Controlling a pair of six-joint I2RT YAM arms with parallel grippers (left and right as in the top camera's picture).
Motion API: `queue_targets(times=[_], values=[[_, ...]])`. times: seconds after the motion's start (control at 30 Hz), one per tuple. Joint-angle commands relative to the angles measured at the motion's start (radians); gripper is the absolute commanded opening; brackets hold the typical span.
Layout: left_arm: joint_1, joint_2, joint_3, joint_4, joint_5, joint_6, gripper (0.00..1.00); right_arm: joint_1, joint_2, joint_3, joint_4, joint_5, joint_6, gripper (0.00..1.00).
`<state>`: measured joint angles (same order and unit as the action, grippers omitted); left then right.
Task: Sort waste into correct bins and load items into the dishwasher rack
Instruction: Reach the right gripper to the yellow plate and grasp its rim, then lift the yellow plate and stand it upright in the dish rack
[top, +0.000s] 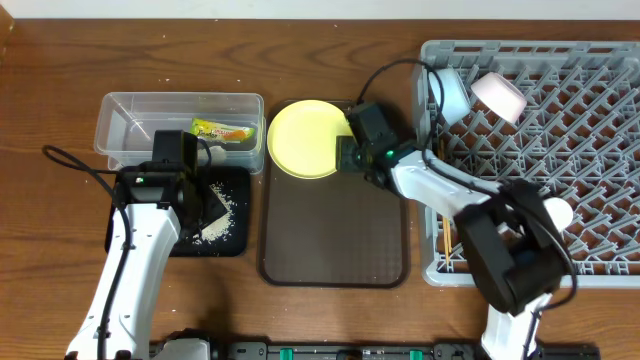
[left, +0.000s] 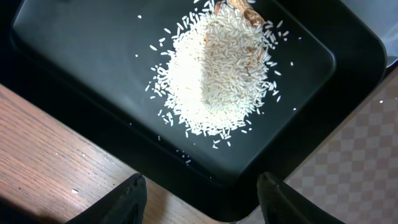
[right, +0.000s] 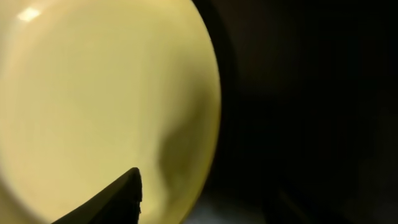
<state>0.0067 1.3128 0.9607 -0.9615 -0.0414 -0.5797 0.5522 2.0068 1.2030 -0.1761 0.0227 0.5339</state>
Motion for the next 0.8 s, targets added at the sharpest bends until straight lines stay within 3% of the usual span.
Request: queue_targets(times=[0.0,0.1,0.17,0.37,0.77], values=[[0.005,-0.007,-0.001,-0.002,-0.019,-0.005,0.6,0.025,0.042,0.011,0.004,-0.006,0.05,0.54],[0.005,-0.007,-0.001,-0.002,-0.019,-0.005,0.6,0.025,0.043,0.011,-0.018,-0.005,0.049,0.3],[0.005,-0.007,-0.001,-0.003,-0.019,-0.005,0.6,0.023,0.031,0.011,-0.047,-0.004,0.049,0.19],[0.005,-0.007,-0.001,-0.003,-0.019,-0.005,0.61,0.002,-0.04,0.011,-0.145,0.029,0.029,0.01],[0.005,-0.007,-0.001,-0.003,-0.019,-0.005,0.6,-0.07,-0.383,0.012,-0.335,0.204,-0.205,0.01]])
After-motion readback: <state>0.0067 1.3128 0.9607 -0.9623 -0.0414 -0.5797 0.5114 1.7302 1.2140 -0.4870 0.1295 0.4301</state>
